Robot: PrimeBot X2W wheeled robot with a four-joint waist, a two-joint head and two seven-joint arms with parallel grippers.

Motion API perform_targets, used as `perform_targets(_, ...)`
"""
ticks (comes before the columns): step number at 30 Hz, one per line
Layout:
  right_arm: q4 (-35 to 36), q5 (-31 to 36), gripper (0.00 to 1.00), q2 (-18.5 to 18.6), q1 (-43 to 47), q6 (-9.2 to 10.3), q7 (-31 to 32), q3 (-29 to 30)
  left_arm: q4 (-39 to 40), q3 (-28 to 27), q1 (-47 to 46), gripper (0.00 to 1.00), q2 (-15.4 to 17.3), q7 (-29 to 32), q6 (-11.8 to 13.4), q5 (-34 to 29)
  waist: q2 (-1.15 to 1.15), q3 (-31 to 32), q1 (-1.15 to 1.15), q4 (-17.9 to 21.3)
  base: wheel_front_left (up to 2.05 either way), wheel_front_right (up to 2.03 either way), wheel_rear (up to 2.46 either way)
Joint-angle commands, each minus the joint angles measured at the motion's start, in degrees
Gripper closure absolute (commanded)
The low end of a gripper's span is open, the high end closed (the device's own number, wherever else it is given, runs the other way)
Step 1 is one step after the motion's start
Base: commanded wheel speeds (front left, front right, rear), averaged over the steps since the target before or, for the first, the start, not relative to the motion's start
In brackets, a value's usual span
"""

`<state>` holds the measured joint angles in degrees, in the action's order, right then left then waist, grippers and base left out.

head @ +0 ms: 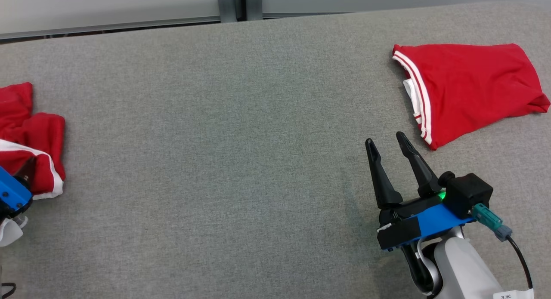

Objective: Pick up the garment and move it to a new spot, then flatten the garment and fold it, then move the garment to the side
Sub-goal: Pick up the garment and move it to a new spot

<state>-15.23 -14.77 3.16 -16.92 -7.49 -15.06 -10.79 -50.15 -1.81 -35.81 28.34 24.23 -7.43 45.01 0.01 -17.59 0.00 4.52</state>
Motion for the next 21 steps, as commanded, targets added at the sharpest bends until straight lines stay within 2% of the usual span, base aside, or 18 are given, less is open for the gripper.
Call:
perform_targets(1,0.2,-0.2,0.0,-0.2,-0.8,-0.01,-0.1,-0.1,-1.1,0.9,0.6,0.0,0.2,0.9,-0.1,0.7,-0.01,-0.3,0.0,0.3,0.0,0.0,0.0)
perform_targets(4,0.0,-0.1,0.0,-0.2,-1.0,-0.01,-0.1,-0.1,-2.9,2.6,0.6,0.0,0.3,2.0,-0.1,1.7,-0.01,-0.6,0.0,0.6,0.0,0.0,0.0)
perform_targets(5,-0.1,-0.1,0.0,-0.2,-1.1,-0.01,-0.1,-0.2,-3.1,3.2,0.4,0.15,0.3,2.2,-0.1,2.1,-0.01,-0.7,0.0,0.6,0.0,0.0,0.0)
perform_targets(7,-0.2,-0.1,0.0,-0.2,-1.4,-0.01,-0.1,-0.1,-3.3,4.2,0.0,1.0,0.7,1.4,-0.1,2.4,-0.01,-0.7,0.0,0.5,0.0,0.0,0.0)
perform_targets(15,-0.9,-1.3,0.0,-0.3,0.3,-0.01,-0.1,0.3,1.7,10.1,-1.4,1.0,4.2,-2.7,-0.1,2.8,-0.01,4.0,0.0,-0.9,0.0,0.0,0.0)
perform_targets(21,-1.4,-3.1,0.0,-0.2,2.2,-0.01,-0.1,0.9,10.6,16.1,-1.0,1.0,5.6,-2.8,-0.1,4.2,-0.01,9.4,0.0,-1.6,0.0,0.0,0.0)
